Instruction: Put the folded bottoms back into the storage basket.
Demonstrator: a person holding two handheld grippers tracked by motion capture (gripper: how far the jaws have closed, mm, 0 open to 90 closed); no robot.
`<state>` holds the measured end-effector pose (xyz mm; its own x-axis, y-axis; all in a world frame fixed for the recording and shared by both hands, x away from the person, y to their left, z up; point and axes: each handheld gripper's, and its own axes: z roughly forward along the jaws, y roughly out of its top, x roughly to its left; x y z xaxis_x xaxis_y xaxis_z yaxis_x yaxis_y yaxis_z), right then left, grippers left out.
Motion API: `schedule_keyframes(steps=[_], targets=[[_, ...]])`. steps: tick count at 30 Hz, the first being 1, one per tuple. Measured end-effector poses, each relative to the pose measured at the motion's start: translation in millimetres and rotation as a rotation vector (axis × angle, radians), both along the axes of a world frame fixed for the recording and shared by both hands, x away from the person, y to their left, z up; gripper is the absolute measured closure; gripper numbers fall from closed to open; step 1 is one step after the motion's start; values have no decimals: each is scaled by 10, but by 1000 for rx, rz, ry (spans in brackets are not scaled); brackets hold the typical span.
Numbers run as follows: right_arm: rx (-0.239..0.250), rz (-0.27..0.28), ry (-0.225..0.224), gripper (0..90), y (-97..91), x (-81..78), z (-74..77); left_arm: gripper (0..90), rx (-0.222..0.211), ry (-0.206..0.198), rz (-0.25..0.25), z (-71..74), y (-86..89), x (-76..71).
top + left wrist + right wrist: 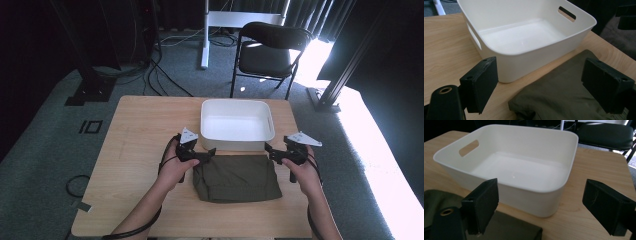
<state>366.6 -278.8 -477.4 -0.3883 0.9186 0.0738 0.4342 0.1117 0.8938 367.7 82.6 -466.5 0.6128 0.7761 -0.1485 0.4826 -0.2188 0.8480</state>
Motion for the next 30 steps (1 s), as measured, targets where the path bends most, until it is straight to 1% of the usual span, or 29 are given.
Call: schedule_keyframes(steps=[2, 3, 4, 6, 7, 8, 9, 11, 12, 13, 14, 15, 16, 17, 21, 22, 24, 25, 27, 28, 29, 30], targets=[[-1, 0, 1, 134, -3, -13, -18, 155, -1, 8, -7, -26, 1, -32], [-10, -3, 8, 134, -5, -50, -73, 155, 2, 9, -9, -39, -1, -48], [-10, -3, 8, 134, -5, -50, -73, 155, 2, 11, -11, -51, -3, -61], [-16, 0, 17, 135, -10, -79, -131, 155, 4, 15, -12, -87, -15, -98], [-16, -2, 26, 135, -16, -104, -178, 155, 11, 11, -12, -103, -20, -109], [-16, -6, 31, 134, -15, -118, -206, 155, 29, 17, -17, -147, -37, -131], [-19, -9, 38, 134, -13, -132, -233, 155, 29, 17, -17, -147, -37, -131], [-21, -8, 43, 134, -10, -139, -262, 155, 29, 40, -17, -196, -53, -154], [-20, -16, 56, 134, 6, -152, -318, 155, 35, 49, -25, -219, -63, -170], [-23, -11, 64, 134, 16, -159, -344, 155, 42, 57, -36, -257, -81, -208], [-23, -11, 64, 134, 16, -159, -344, 154, 42, 57, -36, -257, -81, -208], [-23, -11, 75, 134, 37, -176, -389, 154, 43, 61, -39, -272, -92, -230], [-23, -11, 75, 134, 37, -176, -389, 154, 45, 68, -48, -283, -99, -251], [-26, -3, 85, 134, 66, -199, -430, 155, 45, 71, -54, -300, -106, -274], [-32, -6, 93, 134, 108, -247, -487, 155, 72, 84, -51, -362, -90, -329], [-30, -10, 97, 134, 121, -262, -506, 155, 65, 102, -45, -398, -69, -355], [-41, -10, 106, 134, 144, -288, -553, 154, 69, 105, -43, -417, -61, -369], [-41, -10, 106, 134, 144, -288, -553, 154, 71, 108, -39, -437, -53, -381], [-41, -11, 119, 134, 165, -311, -593, 154, 68, 125, -36, -477, -36, -401], [-51, -15, 130, 133, 180, -332, -627, 155, 63, 131, -29, -498, -32, -412], [-53, -17, 134, 133, 184, -340, -643, 155, 47, 143, -7, -546, -26, -429], [-53, -17, 134, 133, 184, -340, -643, 155, 47, 143, -7, -546, -26, -429]])
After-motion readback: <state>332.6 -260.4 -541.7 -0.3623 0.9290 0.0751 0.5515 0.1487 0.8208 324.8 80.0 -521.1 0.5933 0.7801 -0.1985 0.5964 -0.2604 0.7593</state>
